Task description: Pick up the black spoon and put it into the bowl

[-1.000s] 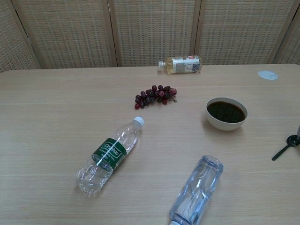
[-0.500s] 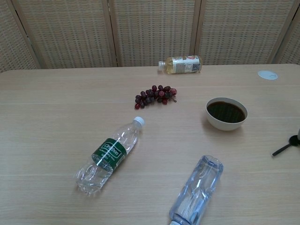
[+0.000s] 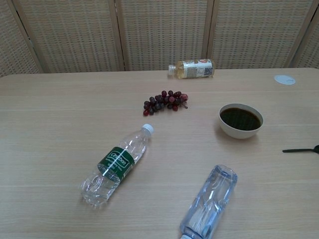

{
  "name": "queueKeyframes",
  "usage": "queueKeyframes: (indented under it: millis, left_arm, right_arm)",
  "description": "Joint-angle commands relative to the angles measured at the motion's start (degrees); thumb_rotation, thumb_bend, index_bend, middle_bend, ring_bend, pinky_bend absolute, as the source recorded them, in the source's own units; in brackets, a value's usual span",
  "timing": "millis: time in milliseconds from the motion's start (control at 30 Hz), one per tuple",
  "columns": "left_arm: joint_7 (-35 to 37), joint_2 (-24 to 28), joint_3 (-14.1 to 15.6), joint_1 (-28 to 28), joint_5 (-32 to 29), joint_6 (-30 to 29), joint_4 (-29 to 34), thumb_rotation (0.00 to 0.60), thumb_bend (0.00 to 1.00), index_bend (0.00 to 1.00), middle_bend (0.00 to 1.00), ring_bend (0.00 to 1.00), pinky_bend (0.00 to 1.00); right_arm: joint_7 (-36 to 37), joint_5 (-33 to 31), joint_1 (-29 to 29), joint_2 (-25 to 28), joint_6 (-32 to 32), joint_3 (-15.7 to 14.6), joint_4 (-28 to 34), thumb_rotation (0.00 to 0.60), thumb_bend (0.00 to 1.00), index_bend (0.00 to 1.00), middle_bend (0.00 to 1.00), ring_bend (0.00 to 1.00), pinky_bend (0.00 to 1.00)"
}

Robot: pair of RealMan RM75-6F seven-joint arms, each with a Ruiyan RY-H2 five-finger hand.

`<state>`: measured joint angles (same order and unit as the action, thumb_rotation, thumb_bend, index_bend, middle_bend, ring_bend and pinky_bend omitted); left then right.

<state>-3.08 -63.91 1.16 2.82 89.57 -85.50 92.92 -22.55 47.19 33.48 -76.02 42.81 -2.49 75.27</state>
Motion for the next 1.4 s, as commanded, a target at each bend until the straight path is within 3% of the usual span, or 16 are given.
queueKeyframes:
  millis: [33, 967, 1400]
  left_arm:
    - [-0.07, -0.04, -0.01, 0.05, 0.05, 0.02, 0.04, 0.600, 0.26, 0.00, 0.00, 0.00, 0.00]
    - [0.17, 0.15, 0.19, -0.36, -0.36, -0.14, -0.11, 0.600, 0.26, 0.00, 0.00, 0.00, 0.00]
    - [1.42, -0.22, 0.25, -0.79, -0.61, -0.46, -1.45, 0.600, 0.26, 0.00, 0.00, 0.00, 0.00]
  right_arm:
    - [0.34, 0.86, -0.11, 0.26, 0.30, 0.22, 0.32, 0.600, 0.82, 0.26, 0.98, 1.00, 1.00]
    - [-1.06, 2.40, 1.95, -1.88, -0.72, 1.35, 0.95, 0.600, 0.82, 0.26, 0.98, 1.00, 1.00]
    - [-2.88, 1.08, 1.98, -1.72, -0.14, 0.08, 3.31, 0.600, 0.82, 0.27, 0.98, 1.00, 1.00]
